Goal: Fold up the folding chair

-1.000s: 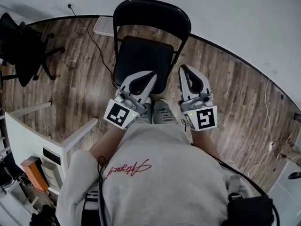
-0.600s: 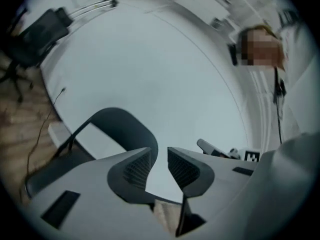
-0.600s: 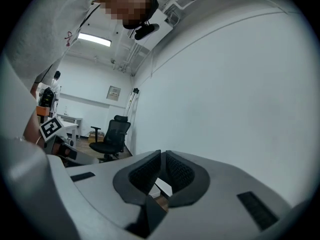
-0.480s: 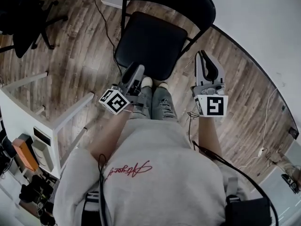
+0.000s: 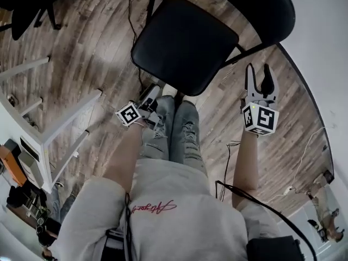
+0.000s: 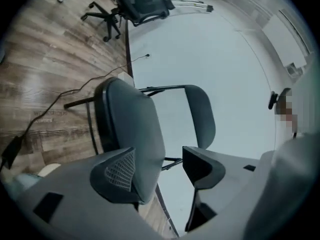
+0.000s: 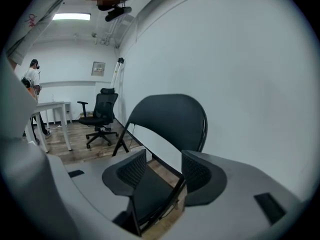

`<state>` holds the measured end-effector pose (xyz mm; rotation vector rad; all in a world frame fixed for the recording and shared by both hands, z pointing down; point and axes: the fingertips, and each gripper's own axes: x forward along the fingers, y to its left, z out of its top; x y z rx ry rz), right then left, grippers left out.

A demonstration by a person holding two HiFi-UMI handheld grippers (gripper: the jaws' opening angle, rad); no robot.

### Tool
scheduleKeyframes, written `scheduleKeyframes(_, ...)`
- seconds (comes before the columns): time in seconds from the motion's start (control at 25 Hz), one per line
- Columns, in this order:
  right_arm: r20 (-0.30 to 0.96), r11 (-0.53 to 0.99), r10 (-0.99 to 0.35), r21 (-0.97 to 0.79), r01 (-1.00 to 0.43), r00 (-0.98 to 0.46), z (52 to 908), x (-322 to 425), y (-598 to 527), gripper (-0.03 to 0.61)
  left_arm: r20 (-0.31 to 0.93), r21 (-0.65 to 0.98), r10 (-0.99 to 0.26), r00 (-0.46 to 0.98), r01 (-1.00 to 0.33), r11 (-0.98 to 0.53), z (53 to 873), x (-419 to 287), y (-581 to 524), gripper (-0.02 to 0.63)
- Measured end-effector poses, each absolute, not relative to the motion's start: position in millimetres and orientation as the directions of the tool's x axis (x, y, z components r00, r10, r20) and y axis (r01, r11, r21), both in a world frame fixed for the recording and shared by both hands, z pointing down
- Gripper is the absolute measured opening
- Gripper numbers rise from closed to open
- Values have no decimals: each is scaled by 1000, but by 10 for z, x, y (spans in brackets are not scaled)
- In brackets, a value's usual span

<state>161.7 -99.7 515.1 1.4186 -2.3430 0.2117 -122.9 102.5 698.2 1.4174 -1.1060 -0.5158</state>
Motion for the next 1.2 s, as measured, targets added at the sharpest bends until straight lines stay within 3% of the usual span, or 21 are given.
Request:
scheduleKeyframes(0.12,449,459,-809,76,-885,-380,5594,1783,-1190,212,297,946,-854,427,-252,203,7364,-1373,1075,310)
scheduleKeyframes(0.4,438,450,-808,27,-892,-394,6029,1956,-1565,221,130,990,-875,466,-5,144,7612,-1278,932,345)
scheduleKeyframes(0.68,435,482,-795,29,-876,-423,6135,1921,-1813,221,195,980,-850,489,-59,190,7842,-1200,911,379)
scheduleKeyframes(1.2,431,527,-779,58,-848,-455,6229,1721,-2140,218,169,986,-817,551,-87,145,8038,-1014,399,379)
